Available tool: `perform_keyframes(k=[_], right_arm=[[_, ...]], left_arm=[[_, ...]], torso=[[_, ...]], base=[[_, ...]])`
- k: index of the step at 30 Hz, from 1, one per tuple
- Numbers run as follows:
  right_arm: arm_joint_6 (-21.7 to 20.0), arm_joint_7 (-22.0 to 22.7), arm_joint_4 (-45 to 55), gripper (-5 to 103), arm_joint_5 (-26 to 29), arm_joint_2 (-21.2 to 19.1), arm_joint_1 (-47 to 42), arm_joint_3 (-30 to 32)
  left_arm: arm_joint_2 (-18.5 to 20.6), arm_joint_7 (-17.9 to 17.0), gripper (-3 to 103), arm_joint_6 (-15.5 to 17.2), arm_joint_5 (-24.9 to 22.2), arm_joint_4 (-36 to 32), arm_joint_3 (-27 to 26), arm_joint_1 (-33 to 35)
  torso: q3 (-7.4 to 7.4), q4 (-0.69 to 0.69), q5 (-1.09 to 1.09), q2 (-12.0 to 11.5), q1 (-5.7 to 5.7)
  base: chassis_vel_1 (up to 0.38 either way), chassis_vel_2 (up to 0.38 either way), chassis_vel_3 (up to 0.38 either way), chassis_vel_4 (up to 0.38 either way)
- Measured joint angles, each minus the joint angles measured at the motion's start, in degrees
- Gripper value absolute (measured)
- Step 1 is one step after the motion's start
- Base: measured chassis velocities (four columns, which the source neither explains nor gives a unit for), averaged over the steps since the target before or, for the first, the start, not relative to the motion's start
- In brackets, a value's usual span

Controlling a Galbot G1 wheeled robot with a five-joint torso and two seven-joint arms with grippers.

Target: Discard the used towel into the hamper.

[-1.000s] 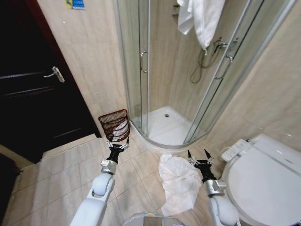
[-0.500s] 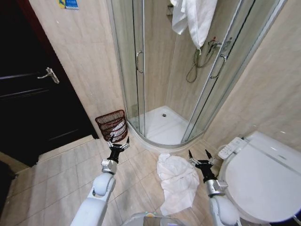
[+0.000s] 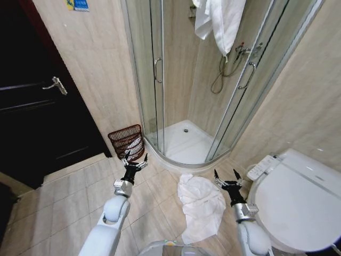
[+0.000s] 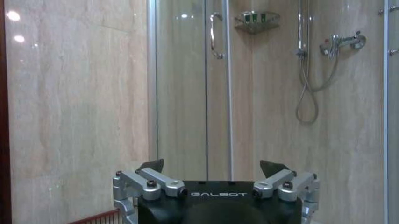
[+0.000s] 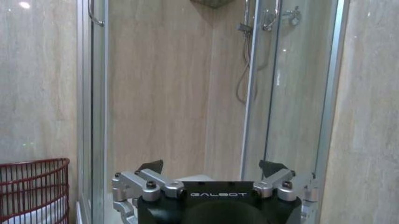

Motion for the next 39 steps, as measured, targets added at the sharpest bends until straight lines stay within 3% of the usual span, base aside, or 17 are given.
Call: perform_keyframes(k=[13,23,39], right_arm=[[-1.5,0.1,2.1,100,-2.0,1.1,1.0,-0.5],[-3.1,1.0,5.1,100,-3.3,1.3,0.3,-0.4],[-4.9,1.1,9.7,100,-3.4,2.4,-1.2,-0.1]], left_arm=[[0.2,0.0,100,-0.8,-0.1,-0.4,-0.3,1.0],[0.3,-0.1,100,-1.7,-0.3,-0.8,-1.2,2.5],[0.2,-0.9,100,-2.4,-1.8,-6.0,-4.5,6.8]], torso=[[2.08,0.00,0.00,3.8,1.73],[2.86,0.00,-0.01,5.3,2.45],[5.39,0.00,-0.01,10.0,4.56]], base=[[0.000,0.000,0.000,0.000],[0.000,0.000,0.000,0.000],[0.000,0.000,0.000,0.000]])
